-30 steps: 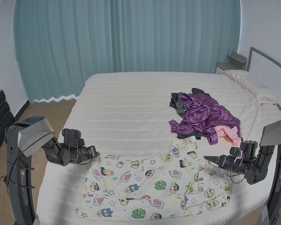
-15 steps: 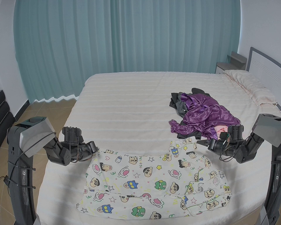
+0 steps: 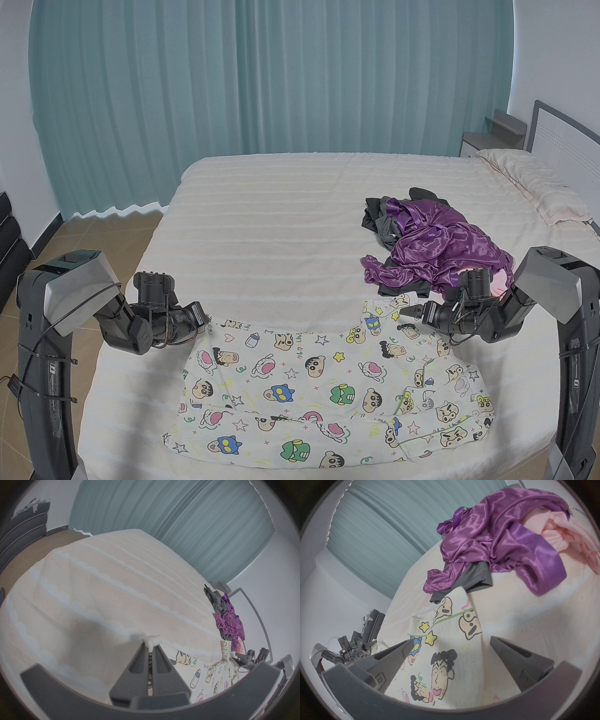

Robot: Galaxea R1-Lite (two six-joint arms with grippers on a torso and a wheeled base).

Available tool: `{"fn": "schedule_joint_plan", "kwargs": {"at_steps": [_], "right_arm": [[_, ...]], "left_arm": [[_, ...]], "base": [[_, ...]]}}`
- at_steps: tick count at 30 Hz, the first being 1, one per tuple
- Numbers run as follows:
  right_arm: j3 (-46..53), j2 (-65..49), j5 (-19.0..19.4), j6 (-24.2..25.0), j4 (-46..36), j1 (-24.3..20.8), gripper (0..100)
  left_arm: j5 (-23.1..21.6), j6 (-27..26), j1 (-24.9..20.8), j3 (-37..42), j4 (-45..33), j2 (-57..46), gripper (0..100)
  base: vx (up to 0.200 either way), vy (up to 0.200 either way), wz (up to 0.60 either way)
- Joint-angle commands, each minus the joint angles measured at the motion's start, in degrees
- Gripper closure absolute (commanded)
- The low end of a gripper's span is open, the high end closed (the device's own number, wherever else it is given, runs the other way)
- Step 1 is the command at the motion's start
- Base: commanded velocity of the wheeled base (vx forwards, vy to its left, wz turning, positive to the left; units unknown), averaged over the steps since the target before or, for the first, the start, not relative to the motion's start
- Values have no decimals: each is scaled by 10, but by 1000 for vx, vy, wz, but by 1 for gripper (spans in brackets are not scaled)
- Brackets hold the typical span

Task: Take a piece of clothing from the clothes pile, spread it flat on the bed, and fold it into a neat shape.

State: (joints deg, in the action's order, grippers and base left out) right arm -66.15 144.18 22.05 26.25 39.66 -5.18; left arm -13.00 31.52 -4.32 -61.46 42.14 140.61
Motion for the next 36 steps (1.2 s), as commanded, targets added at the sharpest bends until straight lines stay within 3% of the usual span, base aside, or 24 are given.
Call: {"fn": "schedule_joint_plan", "kwargs": {"at_steps": [1, 5, 11, 23, 24, 29, 36], "right_arm": [[-11, 15, 3, 0, -5, -5, 100], [-16, 17, 4, 5, -3, -4, 100], [-35, 16, -4, 63, 39, 1, 100], [-63, 26, -39, 68, 53, 8, 100], [-62, 27, -39, 68, 52, 8, 0], [-47, 28, -37, 67, 54, 12, 0], [-17, 21, -2, 57, 58, 26, 0]], "left_arm": [[0, 0, 0, 2, 0, 0, 100], [0, 0, 0, 2, 0, 0, 100], [0, 0, -1, 2, 0, 1, 100], [0, 0, -1, 0, 0, 1, 100], [0, 0, -1, 1, 0, 1, 100], [0, 1, -1, 0, 0, 2, 100], [0, 1, -1, 0, 0, 2, 100]], "base": [[0, 0, 0], [0, 0, 0], [0, 0, 0], [0, 0, 0], [0, 0, 0], [0, 0, 0], [0, 0, 0]]}}
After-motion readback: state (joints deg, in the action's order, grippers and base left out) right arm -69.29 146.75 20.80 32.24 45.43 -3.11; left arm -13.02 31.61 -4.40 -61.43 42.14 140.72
